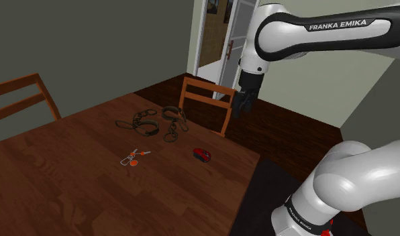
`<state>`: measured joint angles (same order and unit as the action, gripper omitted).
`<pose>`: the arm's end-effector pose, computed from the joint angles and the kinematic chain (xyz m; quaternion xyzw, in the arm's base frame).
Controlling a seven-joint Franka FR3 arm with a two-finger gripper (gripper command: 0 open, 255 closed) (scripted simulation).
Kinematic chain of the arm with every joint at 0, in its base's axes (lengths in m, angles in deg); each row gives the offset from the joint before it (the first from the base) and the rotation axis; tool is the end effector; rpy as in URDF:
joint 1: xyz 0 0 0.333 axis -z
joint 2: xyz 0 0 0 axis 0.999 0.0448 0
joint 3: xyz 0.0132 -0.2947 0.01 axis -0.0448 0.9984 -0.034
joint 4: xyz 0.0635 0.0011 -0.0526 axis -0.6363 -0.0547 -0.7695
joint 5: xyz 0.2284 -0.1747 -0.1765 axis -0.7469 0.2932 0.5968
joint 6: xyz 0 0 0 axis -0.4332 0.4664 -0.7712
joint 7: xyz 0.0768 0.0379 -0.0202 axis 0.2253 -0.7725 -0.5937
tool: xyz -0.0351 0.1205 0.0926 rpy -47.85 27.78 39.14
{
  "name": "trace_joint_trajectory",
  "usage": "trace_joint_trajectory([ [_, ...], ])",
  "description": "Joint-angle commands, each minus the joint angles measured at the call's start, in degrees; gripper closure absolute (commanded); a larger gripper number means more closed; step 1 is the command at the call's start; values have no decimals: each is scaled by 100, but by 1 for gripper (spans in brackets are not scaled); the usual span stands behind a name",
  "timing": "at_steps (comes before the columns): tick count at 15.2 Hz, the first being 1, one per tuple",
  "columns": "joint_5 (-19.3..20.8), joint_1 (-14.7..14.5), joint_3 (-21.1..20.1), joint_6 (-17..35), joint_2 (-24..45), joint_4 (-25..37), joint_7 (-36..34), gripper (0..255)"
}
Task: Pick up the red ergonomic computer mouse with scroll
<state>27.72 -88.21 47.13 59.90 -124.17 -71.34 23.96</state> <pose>0.2996 0.0323 0.4364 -0.9963 -0.0629 0.0524 0.0245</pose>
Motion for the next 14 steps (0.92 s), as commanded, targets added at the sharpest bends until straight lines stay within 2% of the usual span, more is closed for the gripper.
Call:
trace_joint_trajectory([
  [1,-73,-20,-53,426,233,-187,-61,0],
  [7,-244,-64,-183,1665,1385,-293,-194,0],
  [14,-397,-116,-303,2962,2976,-20,-321,0],
])
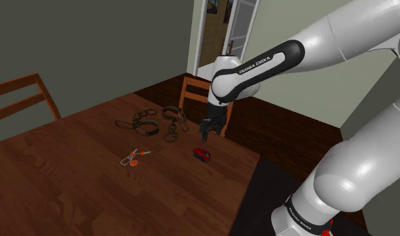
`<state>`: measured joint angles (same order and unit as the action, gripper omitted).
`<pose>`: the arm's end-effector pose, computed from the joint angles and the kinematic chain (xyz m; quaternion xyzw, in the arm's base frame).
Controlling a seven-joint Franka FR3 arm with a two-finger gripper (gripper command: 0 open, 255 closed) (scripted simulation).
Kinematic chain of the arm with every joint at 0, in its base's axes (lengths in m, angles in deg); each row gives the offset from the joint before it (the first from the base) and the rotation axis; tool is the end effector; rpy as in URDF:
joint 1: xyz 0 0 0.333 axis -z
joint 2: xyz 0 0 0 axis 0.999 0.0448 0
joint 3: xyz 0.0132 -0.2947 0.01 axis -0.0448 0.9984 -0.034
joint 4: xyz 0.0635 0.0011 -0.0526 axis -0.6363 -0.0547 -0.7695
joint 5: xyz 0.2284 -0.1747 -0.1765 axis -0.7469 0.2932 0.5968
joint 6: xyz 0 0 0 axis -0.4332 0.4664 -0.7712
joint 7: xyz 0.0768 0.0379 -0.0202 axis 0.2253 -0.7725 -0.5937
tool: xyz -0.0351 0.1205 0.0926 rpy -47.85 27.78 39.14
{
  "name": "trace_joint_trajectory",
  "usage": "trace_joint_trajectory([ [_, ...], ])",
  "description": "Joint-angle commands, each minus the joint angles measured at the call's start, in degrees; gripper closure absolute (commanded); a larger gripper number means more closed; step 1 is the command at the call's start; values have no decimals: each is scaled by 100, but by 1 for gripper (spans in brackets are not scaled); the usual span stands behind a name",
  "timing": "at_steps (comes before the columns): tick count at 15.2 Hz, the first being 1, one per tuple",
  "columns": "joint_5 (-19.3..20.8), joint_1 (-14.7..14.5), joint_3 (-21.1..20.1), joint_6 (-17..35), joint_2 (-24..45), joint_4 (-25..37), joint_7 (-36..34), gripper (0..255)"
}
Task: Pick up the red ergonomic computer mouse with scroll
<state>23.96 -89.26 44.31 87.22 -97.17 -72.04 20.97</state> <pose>0.3897 0.0627 0.2992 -0.9967 -0.0363 0.0580 0.0441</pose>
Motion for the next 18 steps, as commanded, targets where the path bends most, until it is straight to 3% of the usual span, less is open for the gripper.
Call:
trace_joint_trajectory([
  [1,-37,-20,-34,393,515,123,-39,0],
  [5,-87,-58,-71,976,1476,493,-105,0],
  [15,-107,-71,-74,1558,2025,457,-43,0],
  [16,-106,-68,-71,1559,2030,461,-39,255],
  [18,-105,-69,-72,1557,2031,464,-41,255],
])
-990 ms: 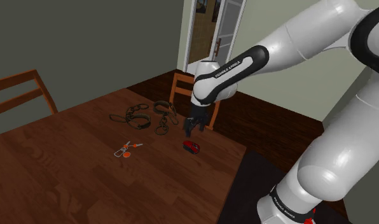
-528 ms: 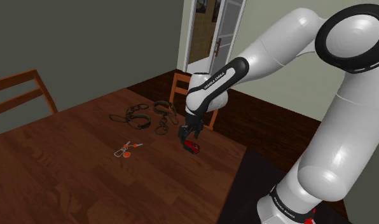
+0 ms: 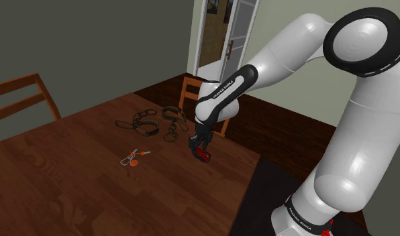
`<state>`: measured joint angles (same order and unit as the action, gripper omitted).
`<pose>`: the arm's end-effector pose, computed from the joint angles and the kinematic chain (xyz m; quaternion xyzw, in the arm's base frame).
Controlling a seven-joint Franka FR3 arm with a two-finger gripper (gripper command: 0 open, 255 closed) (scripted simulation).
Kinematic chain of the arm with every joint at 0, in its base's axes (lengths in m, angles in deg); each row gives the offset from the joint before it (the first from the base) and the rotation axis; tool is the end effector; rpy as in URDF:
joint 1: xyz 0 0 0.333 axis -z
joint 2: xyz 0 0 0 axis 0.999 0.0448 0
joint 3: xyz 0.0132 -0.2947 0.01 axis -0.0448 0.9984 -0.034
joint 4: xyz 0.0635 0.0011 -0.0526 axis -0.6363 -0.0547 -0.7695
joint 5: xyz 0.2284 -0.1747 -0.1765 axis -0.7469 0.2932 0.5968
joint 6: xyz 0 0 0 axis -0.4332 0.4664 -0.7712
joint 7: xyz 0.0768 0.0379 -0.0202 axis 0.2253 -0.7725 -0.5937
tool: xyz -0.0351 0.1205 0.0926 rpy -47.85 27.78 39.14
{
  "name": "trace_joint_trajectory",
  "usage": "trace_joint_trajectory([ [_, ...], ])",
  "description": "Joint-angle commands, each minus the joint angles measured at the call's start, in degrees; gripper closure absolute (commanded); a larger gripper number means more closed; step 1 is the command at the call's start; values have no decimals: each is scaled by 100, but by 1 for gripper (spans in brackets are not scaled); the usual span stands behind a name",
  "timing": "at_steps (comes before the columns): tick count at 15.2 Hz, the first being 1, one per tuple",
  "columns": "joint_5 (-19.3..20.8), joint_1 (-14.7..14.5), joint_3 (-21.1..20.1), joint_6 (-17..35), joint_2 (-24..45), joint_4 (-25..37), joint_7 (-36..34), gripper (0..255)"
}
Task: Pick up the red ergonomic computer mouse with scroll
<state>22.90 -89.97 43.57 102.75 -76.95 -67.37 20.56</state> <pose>0.4338 0.0766 0.1980 -0.9965 -0.0253 0.0595 0.0525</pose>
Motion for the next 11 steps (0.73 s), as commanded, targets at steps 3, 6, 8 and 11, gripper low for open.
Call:
trace_joint_trajectory([
  [3,1,2,3,8,14,-2,0,255],
  [6,2,3,4,2,9,0,1,255],
  [8,1,2,0,-70,-73,-10,-11,255],
  [11,9,7,2,-300,-294,0,-35,255],
])
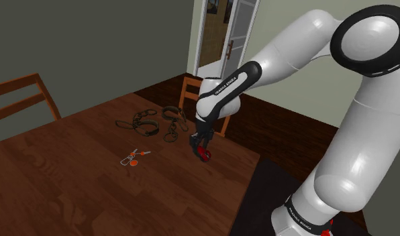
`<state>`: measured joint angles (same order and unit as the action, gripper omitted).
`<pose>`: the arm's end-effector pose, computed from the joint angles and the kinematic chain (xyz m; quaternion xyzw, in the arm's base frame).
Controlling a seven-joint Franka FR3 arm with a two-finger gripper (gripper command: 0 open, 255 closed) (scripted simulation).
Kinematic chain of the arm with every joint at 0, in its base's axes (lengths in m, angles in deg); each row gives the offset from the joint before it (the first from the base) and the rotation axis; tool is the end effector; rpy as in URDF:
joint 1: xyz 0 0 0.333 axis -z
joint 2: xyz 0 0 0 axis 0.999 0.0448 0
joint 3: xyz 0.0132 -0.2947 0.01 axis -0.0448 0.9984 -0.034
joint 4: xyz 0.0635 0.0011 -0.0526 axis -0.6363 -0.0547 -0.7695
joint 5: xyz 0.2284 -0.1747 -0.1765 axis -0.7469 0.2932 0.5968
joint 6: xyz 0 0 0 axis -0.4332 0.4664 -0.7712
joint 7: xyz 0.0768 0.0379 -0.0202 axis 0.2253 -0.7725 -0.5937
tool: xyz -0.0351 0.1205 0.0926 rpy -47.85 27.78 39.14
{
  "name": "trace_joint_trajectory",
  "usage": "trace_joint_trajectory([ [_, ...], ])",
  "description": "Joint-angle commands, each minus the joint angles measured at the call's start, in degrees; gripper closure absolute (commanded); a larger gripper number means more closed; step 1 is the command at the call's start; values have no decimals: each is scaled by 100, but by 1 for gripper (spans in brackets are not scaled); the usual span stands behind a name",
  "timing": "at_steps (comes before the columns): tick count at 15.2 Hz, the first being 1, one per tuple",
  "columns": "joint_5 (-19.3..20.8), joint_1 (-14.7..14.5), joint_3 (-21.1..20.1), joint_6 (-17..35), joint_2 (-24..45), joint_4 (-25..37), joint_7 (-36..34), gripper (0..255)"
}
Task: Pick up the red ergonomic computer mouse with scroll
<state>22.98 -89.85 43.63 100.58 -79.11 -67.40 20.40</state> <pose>0.4324 0.0755 0.2117 -0.9965 -0.0249 0.0599 0.0524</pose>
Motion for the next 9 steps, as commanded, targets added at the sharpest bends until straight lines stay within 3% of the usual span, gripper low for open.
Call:
trace_joint_trajectory([
  [1,3,-3,-4,-160,-150,8,-27,255],
  [9,25,10,4,-788,-686,102,-90,255],
])
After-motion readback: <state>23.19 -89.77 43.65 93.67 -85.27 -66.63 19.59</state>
